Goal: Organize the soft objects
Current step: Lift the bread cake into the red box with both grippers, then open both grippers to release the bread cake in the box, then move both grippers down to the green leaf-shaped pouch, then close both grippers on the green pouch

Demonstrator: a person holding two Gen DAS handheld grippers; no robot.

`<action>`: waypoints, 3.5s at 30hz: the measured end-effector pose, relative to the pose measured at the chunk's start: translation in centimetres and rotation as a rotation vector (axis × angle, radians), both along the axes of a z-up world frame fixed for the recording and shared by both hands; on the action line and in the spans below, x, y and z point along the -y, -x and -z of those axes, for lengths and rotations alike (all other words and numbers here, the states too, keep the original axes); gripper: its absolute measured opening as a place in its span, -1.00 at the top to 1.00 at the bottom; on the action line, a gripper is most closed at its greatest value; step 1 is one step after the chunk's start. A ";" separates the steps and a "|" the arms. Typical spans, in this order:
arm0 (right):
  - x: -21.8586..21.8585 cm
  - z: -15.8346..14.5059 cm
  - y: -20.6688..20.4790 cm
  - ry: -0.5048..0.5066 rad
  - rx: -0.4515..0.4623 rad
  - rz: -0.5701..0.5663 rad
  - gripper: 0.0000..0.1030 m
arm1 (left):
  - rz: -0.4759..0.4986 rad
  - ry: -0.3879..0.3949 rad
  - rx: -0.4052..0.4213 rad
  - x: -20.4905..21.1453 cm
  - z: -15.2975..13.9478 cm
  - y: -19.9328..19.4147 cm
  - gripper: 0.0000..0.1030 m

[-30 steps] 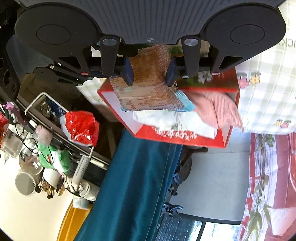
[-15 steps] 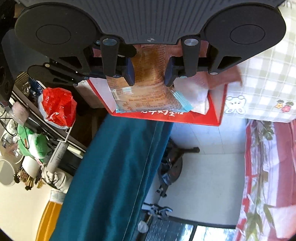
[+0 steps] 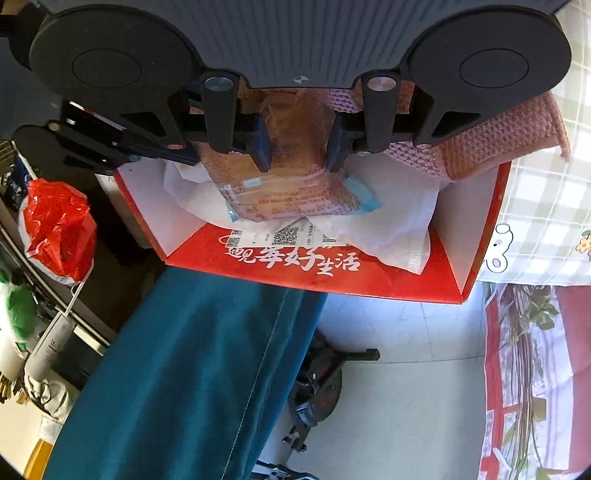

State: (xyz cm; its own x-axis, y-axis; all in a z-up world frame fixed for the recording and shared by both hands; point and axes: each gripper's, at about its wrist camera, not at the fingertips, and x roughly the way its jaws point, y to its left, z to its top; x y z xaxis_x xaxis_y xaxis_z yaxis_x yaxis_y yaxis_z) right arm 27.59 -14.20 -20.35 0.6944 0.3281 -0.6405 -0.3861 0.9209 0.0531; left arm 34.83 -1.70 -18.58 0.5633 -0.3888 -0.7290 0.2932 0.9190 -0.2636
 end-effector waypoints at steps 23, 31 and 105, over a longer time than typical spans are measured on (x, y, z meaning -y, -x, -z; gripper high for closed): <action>0.7 1.1 -3.7 0.035 -0.151 0.050 0.80 | 0.030 -0.106 -0.010 2.0 1.4 -0.8 0.24; 0.6 1.2 -3.0 0.040 -0.141 0.077 0.73 | -0.051 -0.048 0.020 0.8 1.0 0.3 0.09; 2.5 0.8 15.5 -0.088 0.056 -0.054 0.09 | 0.123 0.162 0.068 3.7 0.1 15.6 0.08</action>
State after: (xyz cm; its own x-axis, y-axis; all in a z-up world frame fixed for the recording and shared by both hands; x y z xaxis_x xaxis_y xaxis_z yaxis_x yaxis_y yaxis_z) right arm 12.09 -16.71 -21.15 0.7081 0.4188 -0.5685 -0.4395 0.8916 0.1094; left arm 19.22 -5.37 -18.69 0.5498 -0.5666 -0.6138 0.4228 0.8225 -0.3805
